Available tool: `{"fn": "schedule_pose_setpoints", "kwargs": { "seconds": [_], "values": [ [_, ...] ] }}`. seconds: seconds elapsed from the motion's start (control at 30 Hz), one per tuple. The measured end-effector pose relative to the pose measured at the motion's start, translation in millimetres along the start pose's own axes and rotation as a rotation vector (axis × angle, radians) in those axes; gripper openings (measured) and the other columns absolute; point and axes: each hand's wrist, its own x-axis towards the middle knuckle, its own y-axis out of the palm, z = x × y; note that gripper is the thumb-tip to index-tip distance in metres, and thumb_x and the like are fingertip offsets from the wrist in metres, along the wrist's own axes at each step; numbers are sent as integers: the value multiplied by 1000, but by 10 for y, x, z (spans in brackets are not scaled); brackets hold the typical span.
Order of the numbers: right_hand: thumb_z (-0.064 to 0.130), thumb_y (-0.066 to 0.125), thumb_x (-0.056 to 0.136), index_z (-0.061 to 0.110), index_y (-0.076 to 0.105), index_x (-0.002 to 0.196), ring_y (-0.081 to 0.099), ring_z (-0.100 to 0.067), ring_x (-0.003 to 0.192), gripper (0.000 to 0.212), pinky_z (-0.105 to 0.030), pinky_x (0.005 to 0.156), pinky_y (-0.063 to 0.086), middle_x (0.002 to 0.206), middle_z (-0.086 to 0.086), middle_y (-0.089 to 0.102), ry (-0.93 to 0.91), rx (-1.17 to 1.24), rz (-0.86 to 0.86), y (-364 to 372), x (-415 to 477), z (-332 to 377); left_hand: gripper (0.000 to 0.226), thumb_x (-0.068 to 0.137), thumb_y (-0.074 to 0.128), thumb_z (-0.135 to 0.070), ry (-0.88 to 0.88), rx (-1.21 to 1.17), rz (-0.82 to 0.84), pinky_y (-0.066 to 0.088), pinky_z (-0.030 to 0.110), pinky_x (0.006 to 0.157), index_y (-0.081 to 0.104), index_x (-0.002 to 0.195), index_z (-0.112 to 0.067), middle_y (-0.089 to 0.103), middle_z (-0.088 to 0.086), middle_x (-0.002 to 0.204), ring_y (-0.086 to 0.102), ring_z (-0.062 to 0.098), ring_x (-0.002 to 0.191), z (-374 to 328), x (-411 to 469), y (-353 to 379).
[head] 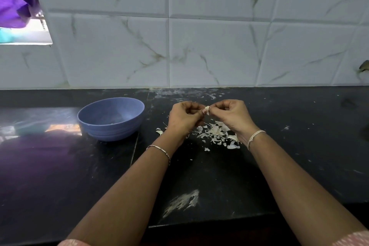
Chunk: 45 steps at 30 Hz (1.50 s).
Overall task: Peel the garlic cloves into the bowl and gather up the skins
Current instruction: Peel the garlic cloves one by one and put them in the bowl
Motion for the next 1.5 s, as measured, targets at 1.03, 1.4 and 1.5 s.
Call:
{"fn": "schedule_pose_setpoints", "kwargs": {
  "seconds": [1.03, 1.4, 1.5],
  "values": [
    [11, 79, 78, 7, 74, 83, 67, 0, 70, 9, -10, 64, 51, 76, 0, 73, 21, 87, 76, 2, -29, 20, 4, 90, 66, -4, -80, -231, 46, 60, 27, 60, 62, 90, -5, 65, 7, 76, 65, 11, 59, -70, -72, -14],
    [27, 76, 77, 30, 71, 72, 64, -2, 64, 8, -26, 62, 55, 66, 13, 68, -268, -477, -89, 56, -14, -42, 5, 86, 72, -5, -63, -100, -76, 59, 35, 71, 70, 82, -3, 69, 14, 73, 64, 22, 67, -55, -68, -7],
    [29, 73, 78, 30, 69, 74, 62, -2, 66, 6, -23, 61, 51, 66, 15, 64, -333, -583, -103, 75, -54, -11, 5, 86, 71, -3, -60, -113, -86, 58, 30, 68, 70, 81, -2, 68, 16, 73, 64, 23, 67, -54, -78, 1]
  ]
}}
